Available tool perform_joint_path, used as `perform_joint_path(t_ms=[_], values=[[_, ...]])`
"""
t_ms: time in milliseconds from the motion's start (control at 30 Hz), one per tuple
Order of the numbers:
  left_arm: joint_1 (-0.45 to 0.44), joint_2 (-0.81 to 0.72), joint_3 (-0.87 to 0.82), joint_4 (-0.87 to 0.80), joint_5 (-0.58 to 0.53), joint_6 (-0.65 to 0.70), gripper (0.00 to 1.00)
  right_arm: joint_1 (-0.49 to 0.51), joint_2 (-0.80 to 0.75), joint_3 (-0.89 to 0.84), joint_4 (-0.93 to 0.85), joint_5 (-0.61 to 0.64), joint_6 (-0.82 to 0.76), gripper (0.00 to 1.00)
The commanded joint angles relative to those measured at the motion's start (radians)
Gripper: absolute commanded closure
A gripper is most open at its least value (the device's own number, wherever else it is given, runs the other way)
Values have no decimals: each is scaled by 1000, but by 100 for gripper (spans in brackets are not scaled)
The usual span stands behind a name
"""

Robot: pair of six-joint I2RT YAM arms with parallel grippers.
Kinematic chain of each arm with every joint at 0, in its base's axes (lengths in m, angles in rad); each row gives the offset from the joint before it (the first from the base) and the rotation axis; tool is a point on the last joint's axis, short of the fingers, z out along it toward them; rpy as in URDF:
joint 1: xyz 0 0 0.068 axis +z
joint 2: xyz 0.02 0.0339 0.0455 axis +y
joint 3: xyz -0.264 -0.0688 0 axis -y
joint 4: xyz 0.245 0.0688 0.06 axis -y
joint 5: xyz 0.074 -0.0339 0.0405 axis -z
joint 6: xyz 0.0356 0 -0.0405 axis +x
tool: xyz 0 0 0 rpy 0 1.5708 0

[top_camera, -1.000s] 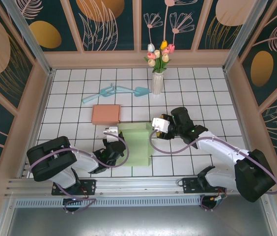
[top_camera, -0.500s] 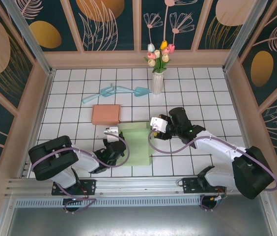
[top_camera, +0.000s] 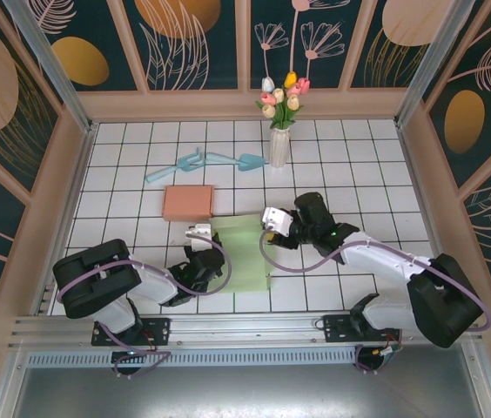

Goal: Fold the paper box

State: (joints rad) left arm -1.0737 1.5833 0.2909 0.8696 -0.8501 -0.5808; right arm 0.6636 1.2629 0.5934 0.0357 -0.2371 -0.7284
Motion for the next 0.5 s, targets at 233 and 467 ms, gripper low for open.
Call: perform_joint_path(t_ms=[233, 467], values=[[-2, -15, 60, -113, -25, -110, 100, 113, 75, 21, 152, 185, 358, 65], [-2, -36, 85, -164, 12, -139, 100, 206, 90, -84, 445, 398, 583, 67]])
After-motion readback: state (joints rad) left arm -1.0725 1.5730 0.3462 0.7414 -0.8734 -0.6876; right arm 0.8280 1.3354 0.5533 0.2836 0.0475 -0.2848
